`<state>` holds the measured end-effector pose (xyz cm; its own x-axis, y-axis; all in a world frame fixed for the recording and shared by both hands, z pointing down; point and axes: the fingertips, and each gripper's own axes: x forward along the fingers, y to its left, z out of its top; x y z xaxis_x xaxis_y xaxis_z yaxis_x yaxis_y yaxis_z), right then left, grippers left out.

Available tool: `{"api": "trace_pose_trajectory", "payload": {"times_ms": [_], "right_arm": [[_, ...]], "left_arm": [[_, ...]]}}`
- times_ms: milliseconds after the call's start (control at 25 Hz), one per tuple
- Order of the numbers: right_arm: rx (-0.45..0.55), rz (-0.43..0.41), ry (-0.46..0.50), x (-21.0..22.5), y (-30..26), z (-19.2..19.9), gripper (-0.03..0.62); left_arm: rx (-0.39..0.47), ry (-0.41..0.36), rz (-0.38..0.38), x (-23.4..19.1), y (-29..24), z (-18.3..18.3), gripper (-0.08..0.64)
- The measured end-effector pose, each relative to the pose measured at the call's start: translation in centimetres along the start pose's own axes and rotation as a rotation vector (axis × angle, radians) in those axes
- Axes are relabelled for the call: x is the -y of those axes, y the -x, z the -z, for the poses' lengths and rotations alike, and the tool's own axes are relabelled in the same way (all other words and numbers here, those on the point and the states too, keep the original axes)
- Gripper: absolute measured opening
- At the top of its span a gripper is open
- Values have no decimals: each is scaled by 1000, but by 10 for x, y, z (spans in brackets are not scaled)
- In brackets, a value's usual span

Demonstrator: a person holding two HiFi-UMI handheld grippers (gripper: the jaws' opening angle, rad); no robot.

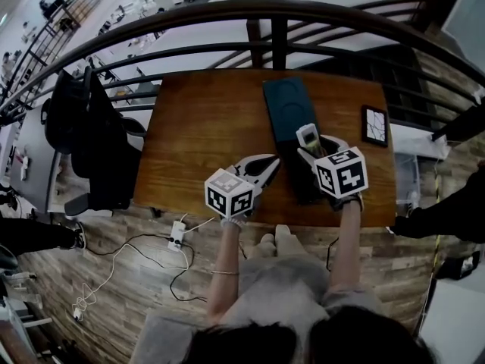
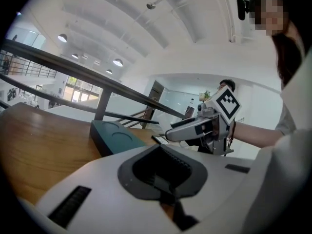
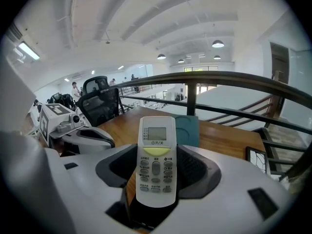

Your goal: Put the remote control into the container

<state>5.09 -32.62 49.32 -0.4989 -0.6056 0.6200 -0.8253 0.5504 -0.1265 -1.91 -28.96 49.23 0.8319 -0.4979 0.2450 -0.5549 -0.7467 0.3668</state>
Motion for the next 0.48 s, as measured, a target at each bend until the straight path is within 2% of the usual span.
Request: {"api": "trace_pose_trajectory", "payload": {"times_ms": [160,480], "right_arm": [[-52,-6,-10,5,-12,17,245],[-143,-35,-32,8,-32,44,245]], "left_arm": [[-37,31,5,-4,-6,17,3],[-46,77,8,-12,-14,30,3]]}}
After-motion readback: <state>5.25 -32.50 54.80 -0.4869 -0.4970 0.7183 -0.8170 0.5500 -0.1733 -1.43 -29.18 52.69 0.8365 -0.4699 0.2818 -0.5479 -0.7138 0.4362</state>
